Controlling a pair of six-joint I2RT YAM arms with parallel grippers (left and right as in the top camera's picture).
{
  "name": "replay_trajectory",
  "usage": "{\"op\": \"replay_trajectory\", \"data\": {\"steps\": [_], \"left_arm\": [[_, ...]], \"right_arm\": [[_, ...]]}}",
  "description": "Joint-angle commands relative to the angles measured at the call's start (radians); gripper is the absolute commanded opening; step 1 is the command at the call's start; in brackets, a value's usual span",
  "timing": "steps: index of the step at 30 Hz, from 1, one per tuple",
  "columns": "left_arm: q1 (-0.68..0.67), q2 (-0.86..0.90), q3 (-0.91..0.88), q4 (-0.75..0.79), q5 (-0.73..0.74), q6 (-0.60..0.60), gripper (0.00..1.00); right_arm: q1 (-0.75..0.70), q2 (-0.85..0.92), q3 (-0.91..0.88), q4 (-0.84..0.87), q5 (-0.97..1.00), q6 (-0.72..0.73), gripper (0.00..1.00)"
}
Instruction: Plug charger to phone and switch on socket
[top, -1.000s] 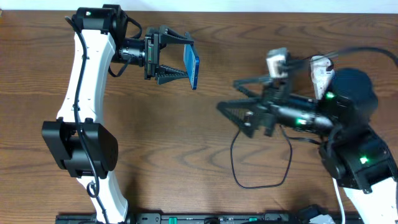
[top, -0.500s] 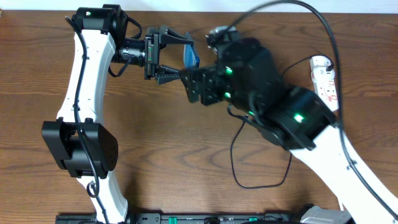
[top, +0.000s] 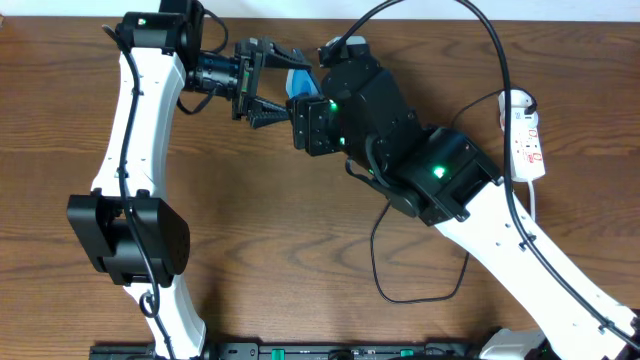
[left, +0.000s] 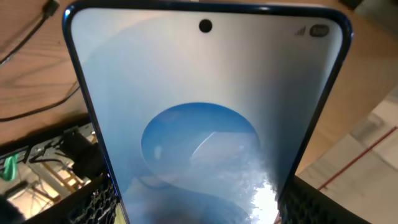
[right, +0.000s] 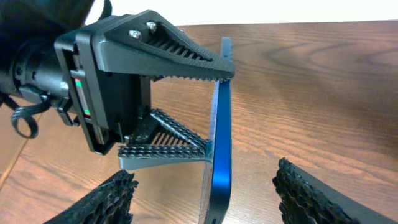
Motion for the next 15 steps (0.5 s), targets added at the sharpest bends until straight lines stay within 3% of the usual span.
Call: {"op": "replay_trajectory", "data": {"steps": [1,7,15], "left_arm": [[-0.002,-0.042,0.008,0.016,0.002,-0.095,0.74],[-0.002,-0.042,0.008,0.014,0.020,-0.135,0.74],[-0.002,-0.042,0.008,0.014,0.053,-0.130,0.74]], "right_arm": [[0.010,0.034,0.023,-0.009,0.046,0.056,0.70],[0.009,0.043,0.023,-0.008,0.048,0.092,0.64],[0.006,0.043,0.023,0.000,0.069,0.092,0.46]]}}
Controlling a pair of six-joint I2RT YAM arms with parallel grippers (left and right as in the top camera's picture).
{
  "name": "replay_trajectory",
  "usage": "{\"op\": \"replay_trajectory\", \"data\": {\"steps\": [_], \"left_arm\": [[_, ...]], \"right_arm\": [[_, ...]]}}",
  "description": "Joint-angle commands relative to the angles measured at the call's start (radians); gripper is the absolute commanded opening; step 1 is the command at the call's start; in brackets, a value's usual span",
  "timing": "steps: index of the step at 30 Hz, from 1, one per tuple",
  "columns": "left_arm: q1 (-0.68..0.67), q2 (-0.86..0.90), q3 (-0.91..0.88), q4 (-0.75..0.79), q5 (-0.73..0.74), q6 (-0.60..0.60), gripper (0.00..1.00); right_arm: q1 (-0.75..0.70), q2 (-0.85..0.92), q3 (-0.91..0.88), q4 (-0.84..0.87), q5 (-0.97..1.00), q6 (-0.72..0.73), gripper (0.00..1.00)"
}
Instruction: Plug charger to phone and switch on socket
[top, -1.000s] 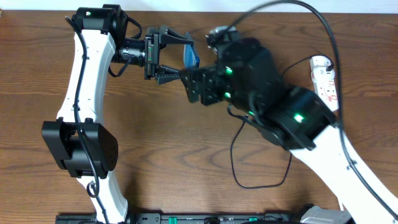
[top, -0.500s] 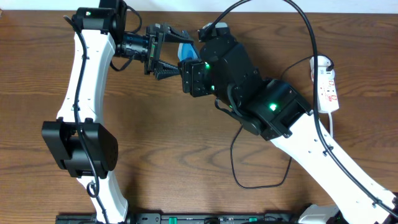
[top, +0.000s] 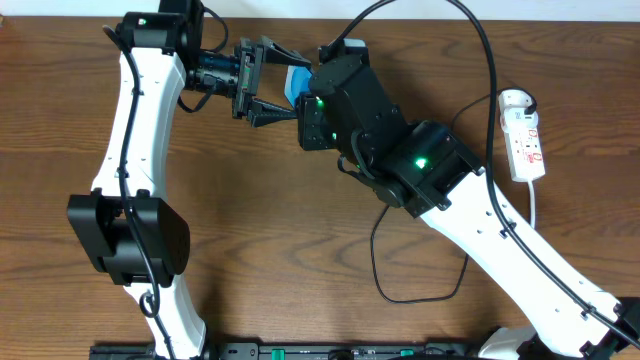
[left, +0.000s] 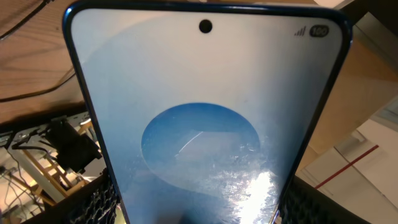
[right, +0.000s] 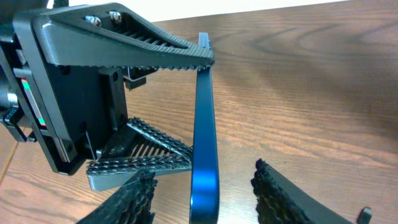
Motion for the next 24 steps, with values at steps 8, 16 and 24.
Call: {"op": "replay_trajectory", "data": {"steps": [8,16,24], "left_arm": [[-0.002,-0.042,0.007,-0.002,0.057,-0.005,0.74],[-0.002,-0.042,0.008,-0.002,0.057,-0.005,0.74],[-0.002,-0.042,0.008,-0.002,0.057,-0.006,0.74]], "right_arm": [[0.005,-0.002,0.021,0.013,0.026,0.010,0.33],[0.005,-0.002,0.021,0.016,0.025,0.010,0.18],[0.005,-0.002,0.021,0.018,0.025,0.010,0.01]]}}
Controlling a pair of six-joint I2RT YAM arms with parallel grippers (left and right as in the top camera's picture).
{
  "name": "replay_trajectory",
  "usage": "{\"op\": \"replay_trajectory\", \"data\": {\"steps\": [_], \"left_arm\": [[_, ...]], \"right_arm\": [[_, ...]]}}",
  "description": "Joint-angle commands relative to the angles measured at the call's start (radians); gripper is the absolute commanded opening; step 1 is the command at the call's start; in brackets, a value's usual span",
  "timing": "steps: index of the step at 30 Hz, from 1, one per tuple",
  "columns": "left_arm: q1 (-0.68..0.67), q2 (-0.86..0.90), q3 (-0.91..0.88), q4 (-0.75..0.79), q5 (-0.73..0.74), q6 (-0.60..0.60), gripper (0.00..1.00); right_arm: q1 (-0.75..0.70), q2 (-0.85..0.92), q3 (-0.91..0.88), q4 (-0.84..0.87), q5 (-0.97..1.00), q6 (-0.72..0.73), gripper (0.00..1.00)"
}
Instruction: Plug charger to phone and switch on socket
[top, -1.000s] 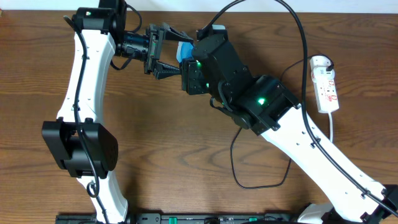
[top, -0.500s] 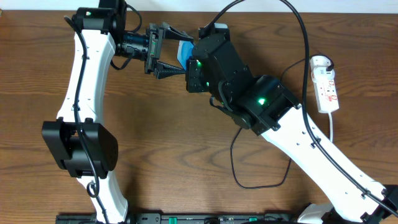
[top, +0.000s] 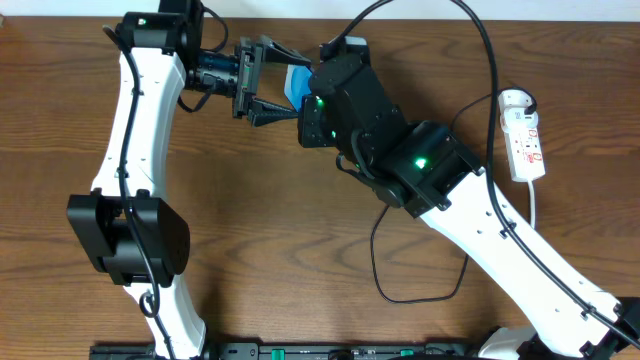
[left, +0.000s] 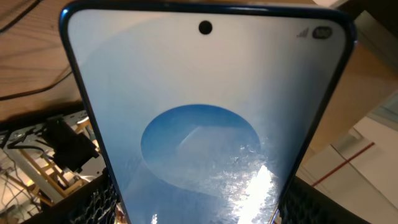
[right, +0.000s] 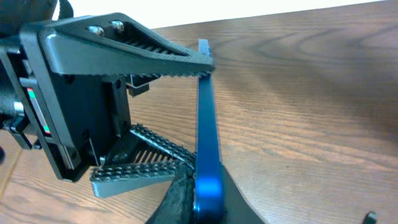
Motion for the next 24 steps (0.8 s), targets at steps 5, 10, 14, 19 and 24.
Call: {"op": "replay_trajectory", "data": {"steps": [5,10,14,19,24], "left_arm": [[-0.002,-0.042,0.008,-0.003,0.045,-0.006,0.85],[-0.002,-0.042,0.008,-0.003,0.045,-0.066,0.92],[-0.002,-0.042,0.008,-0.003,0.045,-0.074,0.92],[-0.002,-0.042,0.008,-0.003,0.045,-0.099,0.92],[-0.002,-0.042,0.008,0.001,0.045,-0.104,0.92]], "right_arm": [[0.004,-0.002,0.021,0.020,0.020,0.012,0.01],[-0.001,-0.011,0.021,0.020,0.134,0.096,0.01],[-0.012,-0.025,0.021,0.021,0.229,0.219,0.01],[-0.018,-0.042,0.021,0.021,0.307,0.510,0.01],[-0.018,-0.042,0.021,0.023,0.298,0.768,0.01]]}}
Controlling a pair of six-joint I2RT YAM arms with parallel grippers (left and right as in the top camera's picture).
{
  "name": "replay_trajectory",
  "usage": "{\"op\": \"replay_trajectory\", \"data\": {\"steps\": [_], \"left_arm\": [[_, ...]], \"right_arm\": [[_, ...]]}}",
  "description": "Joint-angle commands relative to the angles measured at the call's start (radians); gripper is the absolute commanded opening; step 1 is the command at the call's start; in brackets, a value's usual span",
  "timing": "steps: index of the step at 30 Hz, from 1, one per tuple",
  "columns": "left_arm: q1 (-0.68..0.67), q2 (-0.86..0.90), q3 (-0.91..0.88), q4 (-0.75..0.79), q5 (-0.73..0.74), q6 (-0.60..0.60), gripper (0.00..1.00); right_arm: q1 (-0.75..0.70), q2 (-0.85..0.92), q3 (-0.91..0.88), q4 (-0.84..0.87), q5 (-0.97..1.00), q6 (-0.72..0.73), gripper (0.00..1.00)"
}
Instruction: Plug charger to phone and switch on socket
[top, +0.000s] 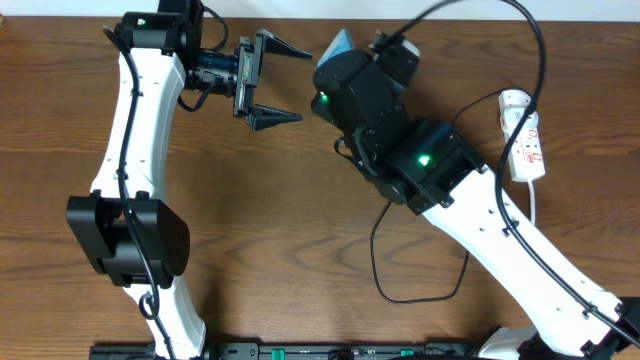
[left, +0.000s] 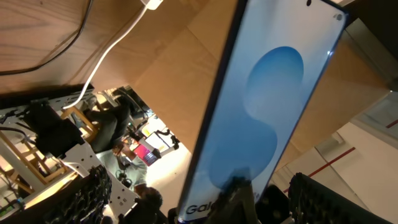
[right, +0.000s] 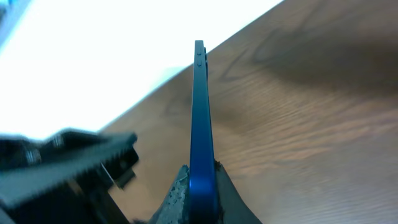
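The blue phone (right: 199, 106) stands on edge above the table with my right gripper (right: 200, 171) shut on its end. From overhead the phone (top: 338, 42) shows as a pale blue sliver at the back, in front of the right wrist. My left gripper (top: 305, 86) stands open a little to the left of it, empty. In the left wrist view the lit screen (left: 267, 106) is turned at an angle beyond the left fingers (left: 87, 196). The white socket strip (top: 525, 135) lies at the far right. No charger plug shows.
A thin black cable (top: 385, 270) loops on the table under the right arm. A thick black cable arcs over the right arm towards the socket strip. A white lead (left: 121, 40) runs across the wood in the left wrist view.
My left gripper has opened and let the phone go. The right gripper, still shut on the phone, now holds it further right and clear of the left fingers.
My left gripper held the phone upright while the right gripper stood open near its lower end. Then the right fingers were either side of that end, then shut on it. Now the left has let go and the right alone holds the phone.
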Motion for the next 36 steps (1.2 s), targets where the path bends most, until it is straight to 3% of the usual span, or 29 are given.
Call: {"op": "replay_trajectory", "data": {"steps": [1,6,8,16,20,23,27,36], "left_arm": [[-0.001,-0.036,0.008,0.001,0.017,-0.014,0.92],[-0.001,-0.036,0.008,0.007,0.017,-0.040,0.91],[-0.001,-0.036,0.008,0.022,0.017,-0.060,0.87],[-0.001,-0.036,0.008,0.083,0.017,-0.075,0.79],[-0.001,-0.036,0.008,0.086,0.017,-0.115,0.69],[-0.001,-0.036,0.008,0.086,0.023,-0.115,0.68],[-0.001,-0.036,0.008,0.086,0.149,-0.114,0.68],[-0.001,-0.036,0.008,0.086,0.152,-0.114,0.61]], "right_arm": [[-0.004,-0.039,0.021,0.012,0.045,0.291,0.01],[-0.004,-0.039,0.021,0.014,-0.024,0.602,0.01],[-0.004,-0.039,0.021,0.014,-0.036,0.659,0.01],[-0.004,-0.046,0.021,0.035,-0.088,0.661,0.01],[-0.004,-0.058,0.021,0.054,-0.130,0.660,0.01],[-0.004,-0.059,0.021,0.061,-0.133,0.660,0.01],[-0.003,-0.059,0.021,0.069,-0.223,0.661,0.01],[-0.003,-0.059,0.021,0.070,-0.229,0.692,0.01]]}}
